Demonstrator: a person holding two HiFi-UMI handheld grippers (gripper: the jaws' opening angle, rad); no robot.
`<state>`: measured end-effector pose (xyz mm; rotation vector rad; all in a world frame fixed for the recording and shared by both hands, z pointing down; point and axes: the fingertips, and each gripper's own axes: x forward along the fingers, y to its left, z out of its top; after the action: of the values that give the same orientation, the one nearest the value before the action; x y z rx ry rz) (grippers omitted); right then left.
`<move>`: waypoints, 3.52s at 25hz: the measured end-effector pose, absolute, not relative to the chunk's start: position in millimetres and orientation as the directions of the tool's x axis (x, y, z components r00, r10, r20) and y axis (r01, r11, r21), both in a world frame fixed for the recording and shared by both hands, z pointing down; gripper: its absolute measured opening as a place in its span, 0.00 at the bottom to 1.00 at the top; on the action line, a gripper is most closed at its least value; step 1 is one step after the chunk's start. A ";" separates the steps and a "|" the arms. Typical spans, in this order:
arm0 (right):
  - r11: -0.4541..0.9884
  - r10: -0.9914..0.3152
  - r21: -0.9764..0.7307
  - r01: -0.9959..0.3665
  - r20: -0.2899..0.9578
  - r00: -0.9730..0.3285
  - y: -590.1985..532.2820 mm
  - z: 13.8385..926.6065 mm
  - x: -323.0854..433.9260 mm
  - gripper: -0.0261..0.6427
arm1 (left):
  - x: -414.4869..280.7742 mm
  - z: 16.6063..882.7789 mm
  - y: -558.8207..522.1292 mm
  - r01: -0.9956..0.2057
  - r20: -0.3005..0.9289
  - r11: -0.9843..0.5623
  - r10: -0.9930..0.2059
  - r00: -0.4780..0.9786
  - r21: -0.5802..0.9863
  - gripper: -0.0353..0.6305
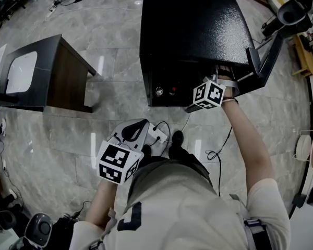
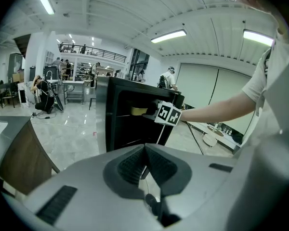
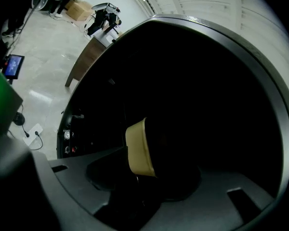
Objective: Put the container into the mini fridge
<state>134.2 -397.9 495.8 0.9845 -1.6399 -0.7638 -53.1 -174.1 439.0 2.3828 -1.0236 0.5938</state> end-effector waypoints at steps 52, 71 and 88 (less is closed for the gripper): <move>0.463 -0.819 0.497 -0.734 0.556 -0.140 -260.4 468.0 80.6 0.34 | -123.0 419.5 -147.9 -0.728 0.496 -0.646 -0.566 0.659 0.230 0.14; 0.534 -0.755 -0.131 -0.835 0.371 -0.541 -128.2 364.5 56.8 0.08 | -68.6 407.6 -98.6 -0.651 0.513 -0.740 -0.498 0.699 0.168 0.14; 0.645 -0.646 -0.301 -0.702 0.276 -0.712 -30.8 362.2 173.5 0.08 | 75.8 395.2 -22.1 -0.699 0.538 -0.702 -0.539 0.648 0.138 0.14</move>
<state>173.5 -30.8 362.2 1.1201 -2.7177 0.5889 75.8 -22.1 395.2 2.5350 -0.9864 0.6699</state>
